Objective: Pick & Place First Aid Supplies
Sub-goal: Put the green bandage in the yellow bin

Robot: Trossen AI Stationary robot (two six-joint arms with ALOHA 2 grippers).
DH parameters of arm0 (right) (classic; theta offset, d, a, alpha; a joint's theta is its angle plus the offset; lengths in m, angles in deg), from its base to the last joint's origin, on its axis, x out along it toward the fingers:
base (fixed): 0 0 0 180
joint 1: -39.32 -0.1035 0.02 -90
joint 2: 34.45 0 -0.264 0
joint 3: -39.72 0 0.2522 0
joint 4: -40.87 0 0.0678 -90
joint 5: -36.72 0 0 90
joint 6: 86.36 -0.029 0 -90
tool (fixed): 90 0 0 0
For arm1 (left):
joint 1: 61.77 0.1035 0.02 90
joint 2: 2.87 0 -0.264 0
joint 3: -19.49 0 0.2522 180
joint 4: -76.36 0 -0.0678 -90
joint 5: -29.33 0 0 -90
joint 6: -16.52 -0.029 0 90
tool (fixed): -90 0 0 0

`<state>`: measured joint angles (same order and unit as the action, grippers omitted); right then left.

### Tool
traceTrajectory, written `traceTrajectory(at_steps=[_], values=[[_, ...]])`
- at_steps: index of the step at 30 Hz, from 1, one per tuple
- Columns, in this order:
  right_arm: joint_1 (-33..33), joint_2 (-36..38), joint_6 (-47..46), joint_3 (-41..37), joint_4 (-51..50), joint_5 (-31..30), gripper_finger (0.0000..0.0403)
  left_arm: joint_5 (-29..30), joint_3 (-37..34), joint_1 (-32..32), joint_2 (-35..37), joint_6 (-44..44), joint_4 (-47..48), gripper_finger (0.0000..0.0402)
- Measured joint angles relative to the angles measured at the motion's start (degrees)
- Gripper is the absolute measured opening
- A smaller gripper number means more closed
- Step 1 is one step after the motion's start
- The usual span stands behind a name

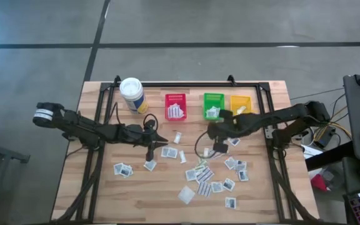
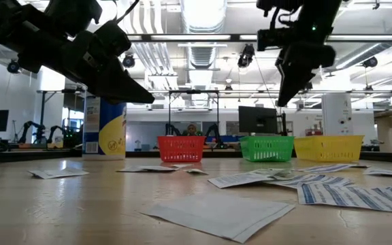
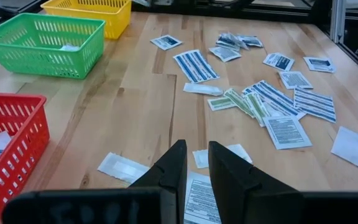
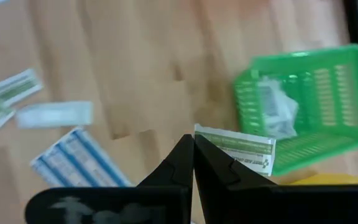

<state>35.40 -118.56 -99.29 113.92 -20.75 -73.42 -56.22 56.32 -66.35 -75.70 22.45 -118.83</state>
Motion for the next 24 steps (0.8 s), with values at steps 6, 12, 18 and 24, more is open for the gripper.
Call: traceTrajectory(at_steps=[6,12,18,24], values=[[5.6,4.9,-0.7,-3.8,5.6,-1.6,0.0008,0.0,0.0,0.0,0.0,1.2,0.5,0.0064],[11.9,8.9,-0.7,-6.1,6.9,-2.6,0.0008,0.0,-0.1,0.0,0.0,3.1,1.3,0.0064],[18.7,12.0,-0.4,-8.4,6.6,-2.6,0.0008,0.0,-1.3,0.0,0.0,5.9,1.6,0.0064],[24.0,12.7,0.0,-10.4,6.7,-2.6,0.0008,-0.1,-3.7,0.0,0.0,9.6,1.6,0.0064]])
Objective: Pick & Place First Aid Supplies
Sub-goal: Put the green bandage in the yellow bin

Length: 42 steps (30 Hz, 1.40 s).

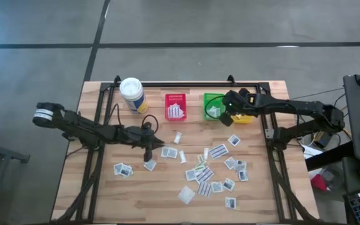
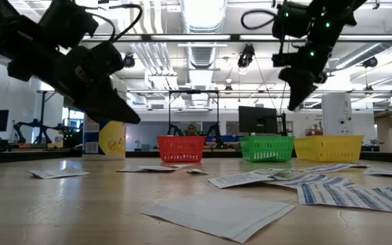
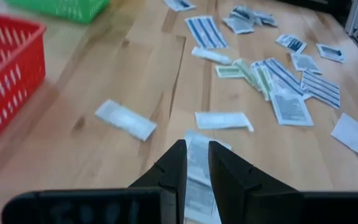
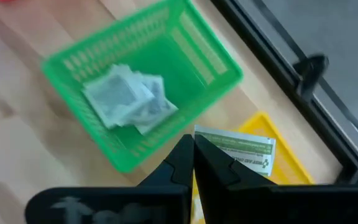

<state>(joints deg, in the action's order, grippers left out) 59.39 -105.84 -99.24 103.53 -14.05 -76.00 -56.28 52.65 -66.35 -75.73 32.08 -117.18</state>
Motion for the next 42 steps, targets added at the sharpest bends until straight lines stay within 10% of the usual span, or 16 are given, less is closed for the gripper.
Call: traceTrajectory(at_steps=[42], values=[[3.1,0.0,-20.7,-12.2,-4.9,5.3,0.0008,0.1,-0.9,0.0,0.0,-4.5,-0.6,0.0064]])
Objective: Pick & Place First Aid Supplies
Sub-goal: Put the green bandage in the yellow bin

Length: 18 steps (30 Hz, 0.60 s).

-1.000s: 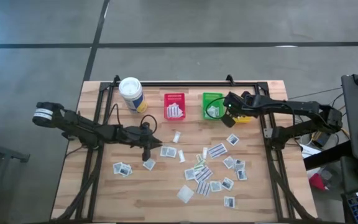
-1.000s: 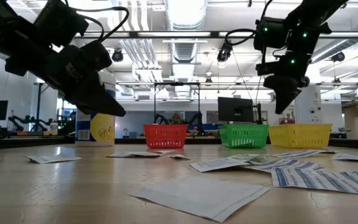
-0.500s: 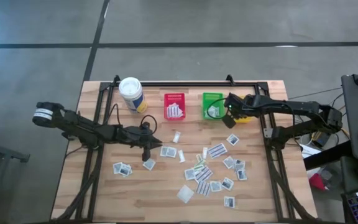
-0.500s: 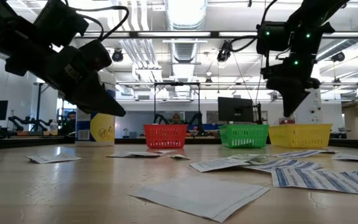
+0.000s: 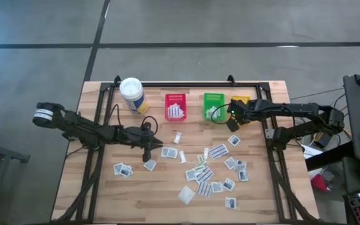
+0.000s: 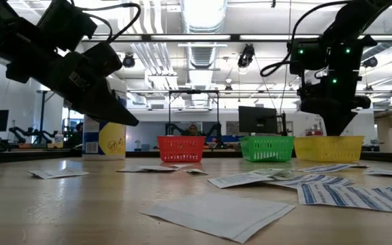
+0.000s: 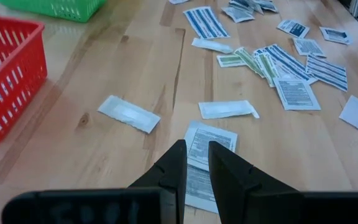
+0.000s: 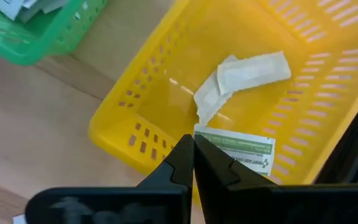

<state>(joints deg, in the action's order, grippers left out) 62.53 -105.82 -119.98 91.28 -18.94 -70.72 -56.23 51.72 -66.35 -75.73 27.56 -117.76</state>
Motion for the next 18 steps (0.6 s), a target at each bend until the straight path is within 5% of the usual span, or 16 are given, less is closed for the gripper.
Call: traceTrajectory(at_steps=[18], values=[[0.1,0.1,-5.2,1.6,1.4,-0.3,0.0018,0.1,1.4,0.0,0.0,-5.1,-2.1,0.0064]])
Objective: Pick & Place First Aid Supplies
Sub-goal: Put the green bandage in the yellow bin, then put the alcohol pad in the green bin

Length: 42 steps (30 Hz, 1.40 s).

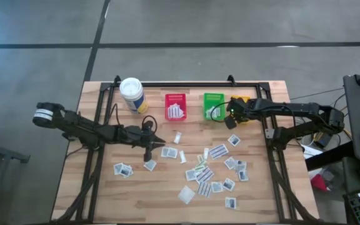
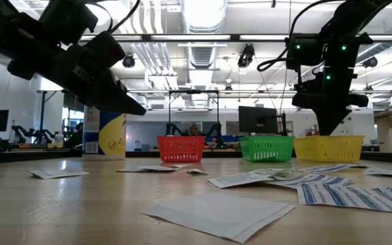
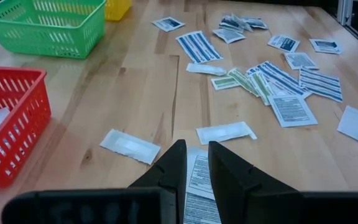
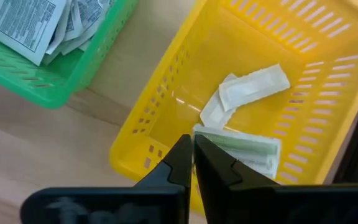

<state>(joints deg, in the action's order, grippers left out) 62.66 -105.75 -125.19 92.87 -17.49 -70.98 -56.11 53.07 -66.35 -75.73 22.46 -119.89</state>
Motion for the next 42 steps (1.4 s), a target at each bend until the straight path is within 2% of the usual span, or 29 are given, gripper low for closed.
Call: traceTrajectory(at_steps=[15,21,29,33,42], values=[[1.2,0.1,0.5,3.2,-1.7,0.1,0.0098,0.0,-0.2,0.0,0.0,0.1,0.0,0.0064],[0.4,0.6,-0.4,8.3,-6.0,8.2,0.0107,0.0,-0.4,0.0,0.0,2.6,0.1,0.0064],[-9.3,2.1,-4.7,8.8,0.1,10.2,0.0092,-1.7,-0.4,-0.1,0.0,9.4,3.7,0.0064],[-15.4,1.9,-7.1,8.1,8.1,10.2,0.0083,-5.9,-0.4,-0.9,0.0,10.7,4.4,0.0064],[-27.0,1.9,-3.3,6.3,29.0,10.2,0.0068,-6.1,-0.4,-4.7,0.0,10.7,3.7,0.0064]])
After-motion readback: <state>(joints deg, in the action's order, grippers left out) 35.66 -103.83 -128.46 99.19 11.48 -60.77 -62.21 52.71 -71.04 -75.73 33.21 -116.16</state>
